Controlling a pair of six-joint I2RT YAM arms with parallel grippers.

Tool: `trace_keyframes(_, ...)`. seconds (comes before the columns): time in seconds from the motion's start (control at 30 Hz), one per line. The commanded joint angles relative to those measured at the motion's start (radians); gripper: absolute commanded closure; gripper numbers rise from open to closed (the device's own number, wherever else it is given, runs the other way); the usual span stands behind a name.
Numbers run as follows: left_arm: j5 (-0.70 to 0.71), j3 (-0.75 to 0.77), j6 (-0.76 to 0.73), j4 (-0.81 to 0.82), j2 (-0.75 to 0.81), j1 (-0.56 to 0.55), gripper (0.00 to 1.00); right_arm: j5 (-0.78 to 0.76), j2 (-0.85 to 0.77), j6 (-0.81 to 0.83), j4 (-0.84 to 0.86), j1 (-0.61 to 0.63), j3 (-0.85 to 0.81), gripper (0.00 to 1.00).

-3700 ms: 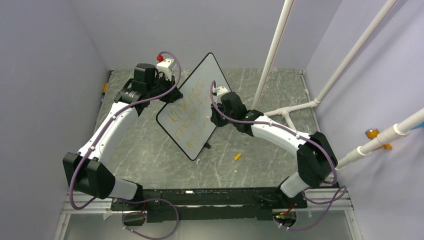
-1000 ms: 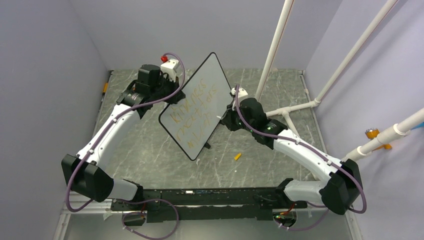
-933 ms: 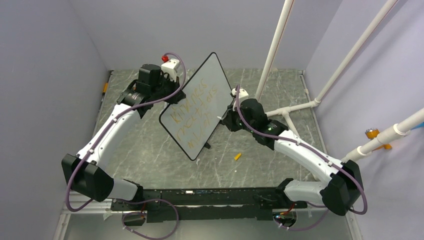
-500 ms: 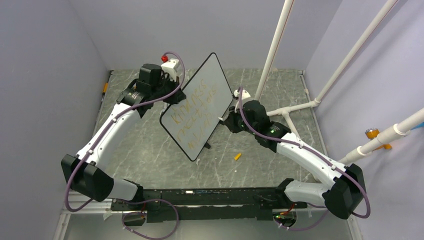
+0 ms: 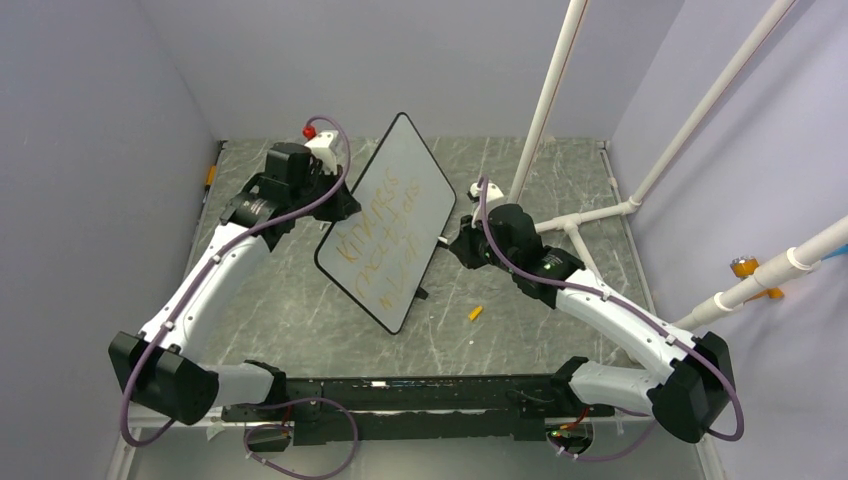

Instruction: Write a sentence on the whiteboard

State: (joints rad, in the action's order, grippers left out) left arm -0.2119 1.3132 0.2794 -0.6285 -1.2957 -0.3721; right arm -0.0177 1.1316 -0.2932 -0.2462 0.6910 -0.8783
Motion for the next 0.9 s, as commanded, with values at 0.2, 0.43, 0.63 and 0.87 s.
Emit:
trace_keyframes(0.2, 0.087, -0.206, -0.01, -0.217, -0.007, 0.045, 1.0, -0.008, -0.04, -0.011, 0.025, 0.003, 0.014, 1.0)
trace_keyframes(0.43, 0.076, -0.26, -0.046, -0.167, -0.034, 0.047, 1.0, -0.001, -0.032, -0.009, 0.032, 0.003, 0.02, 1.0)
trace_keyframes(0.63, 0.091, -0.313, -0.057, -0.127, -0.049, 0.047, 1.0, -0.005, -0.021, -0.003, 0.044, 0.002, 0.027, 1.0)
trace_keyframes(0.87, 0.076, -0.359, -0.023, -0.079, -0.049, 0.047, 1.0, -0.012, -0.015, 0.003, 0.05, 0.003, 0.03, 1.0)
